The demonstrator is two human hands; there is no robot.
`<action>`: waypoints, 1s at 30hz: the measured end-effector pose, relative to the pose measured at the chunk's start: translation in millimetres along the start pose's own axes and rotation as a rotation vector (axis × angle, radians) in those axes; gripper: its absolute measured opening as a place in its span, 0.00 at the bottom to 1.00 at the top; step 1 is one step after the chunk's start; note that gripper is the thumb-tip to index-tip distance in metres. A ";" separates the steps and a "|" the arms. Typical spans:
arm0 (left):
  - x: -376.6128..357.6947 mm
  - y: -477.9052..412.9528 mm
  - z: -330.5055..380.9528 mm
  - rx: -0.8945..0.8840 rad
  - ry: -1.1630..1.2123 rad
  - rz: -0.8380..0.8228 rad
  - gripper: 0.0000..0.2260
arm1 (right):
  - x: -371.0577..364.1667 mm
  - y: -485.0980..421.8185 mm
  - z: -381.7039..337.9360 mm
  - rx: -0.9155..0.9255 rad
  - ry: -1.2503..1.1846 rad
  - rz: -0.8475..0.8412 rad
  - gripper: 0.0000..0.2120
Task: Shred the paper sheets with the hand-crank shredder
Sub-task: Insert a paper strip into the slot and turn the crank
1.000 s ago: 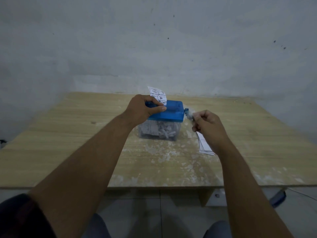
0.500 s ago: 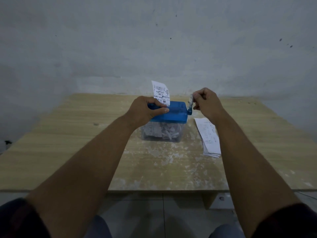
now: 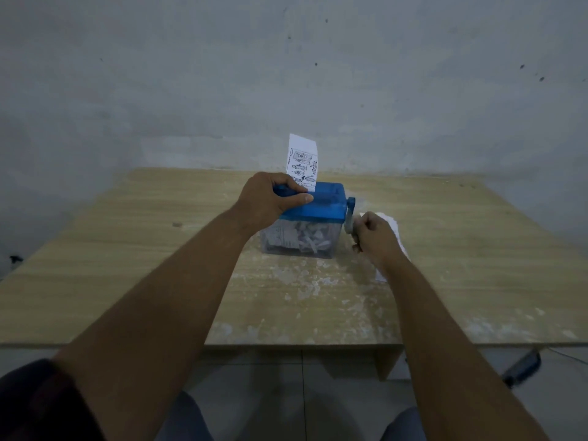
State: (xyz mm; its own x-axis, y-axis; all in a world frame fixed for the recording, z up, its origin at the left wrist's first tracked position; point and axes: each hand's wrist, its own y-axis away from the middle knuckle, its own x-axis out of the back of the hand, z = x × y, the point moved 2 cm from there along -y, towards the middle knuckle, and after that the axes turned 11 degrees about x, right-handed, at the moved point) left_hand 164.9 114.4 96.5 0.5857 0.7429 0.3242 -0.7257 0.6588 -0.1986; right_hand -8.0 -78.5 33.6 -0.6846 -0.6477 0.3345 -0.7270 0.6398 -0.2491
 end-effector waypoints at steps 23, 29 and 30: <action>4.0 0.7 -0.9 -0.017 -0.058 -0.040 0.04 | 44.4 -49.7 -92.6 0.237 -0.072 -0.098 0.11; 3.0 2.6 -0.9 -0.058 -0.103 -0.041 0.08 | 28.6 -84.5 -77.7 0.129 -0.096 -0.001 0.13; 3.7 2.3 -1.1 -0.053 -0.107 -0.043 0.08 | 25.5 -87.5 -72.4 0.114 -0.064 -0.005 0.13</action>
State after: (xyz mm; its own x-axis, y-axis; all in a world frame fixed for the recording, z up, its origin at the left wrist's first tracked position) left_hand 165.9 118.8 96.2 0.5721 0.6984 0.4299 -0.6786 0.6975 -0.2301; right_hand 41.9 -121.1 129.7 -0.6801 -0.6784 0.2778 -0.7293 0.5876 -0.3506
